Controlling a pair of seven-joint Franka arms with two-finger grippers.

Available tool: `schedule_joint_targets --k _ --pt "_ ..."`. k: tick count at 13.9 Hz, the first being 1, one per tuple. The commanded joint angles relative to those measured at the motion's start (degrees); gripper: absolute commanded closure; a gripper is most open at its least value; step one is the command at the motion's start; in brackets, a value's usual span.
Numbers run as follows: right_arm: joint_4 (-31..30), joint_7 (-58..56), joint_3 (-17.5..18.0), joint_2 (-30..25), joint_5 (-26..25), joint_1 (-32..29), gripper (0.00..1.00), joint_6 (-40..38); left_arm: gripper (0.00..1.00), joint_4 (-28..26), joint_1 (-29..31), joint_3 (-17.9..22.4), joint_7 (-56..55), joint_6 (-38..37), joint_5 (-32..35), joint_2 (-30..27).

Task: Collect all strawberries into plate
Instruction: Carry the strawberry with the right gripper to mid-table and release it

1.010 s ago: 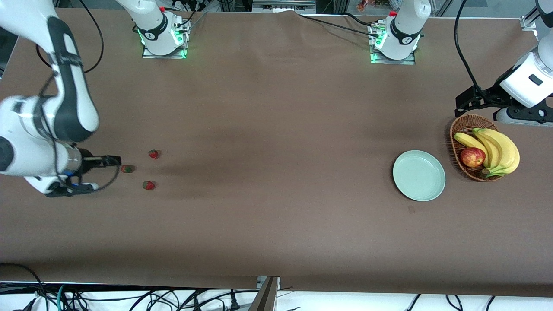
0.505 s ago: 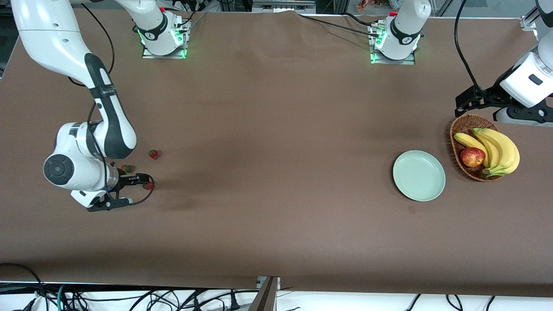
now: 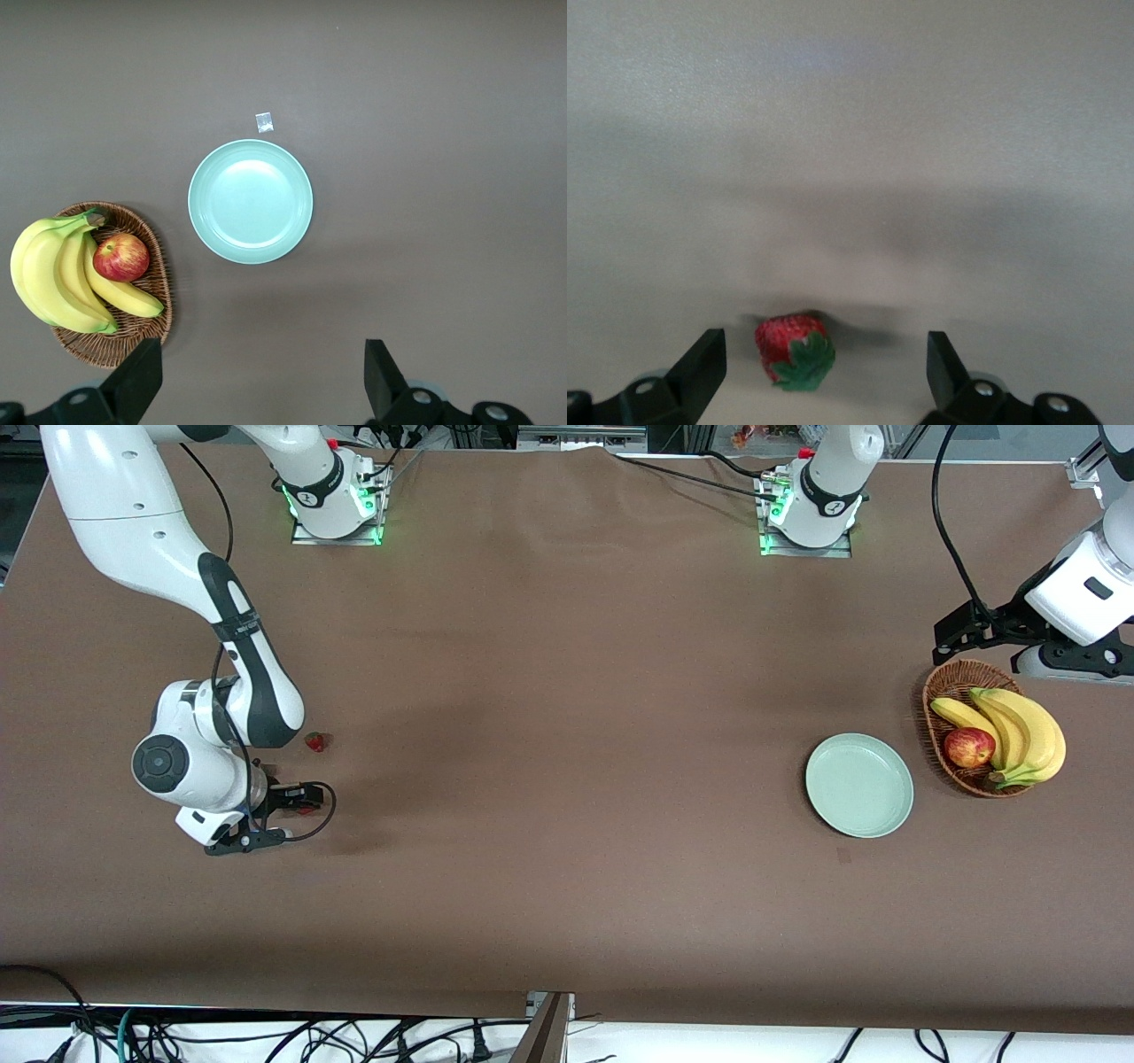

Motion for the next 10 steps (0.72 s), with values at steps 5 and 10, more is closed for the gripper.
schedule_joint_targets --k 5,10 --pt "-1.3 0.5 0.1 -0.2 0.8 0.7 0.68 1.1 0.00 -0.5 -0.2 0.1 -0.4 -0.9 -0.1 -1.2" --pt "-0.5 0.1 2.1 -0.8 0.9 0.7 1.00 0.0 0.00 -0.5 -0.2 0.1 -0.4 -0.9 -0.1 -1.2"
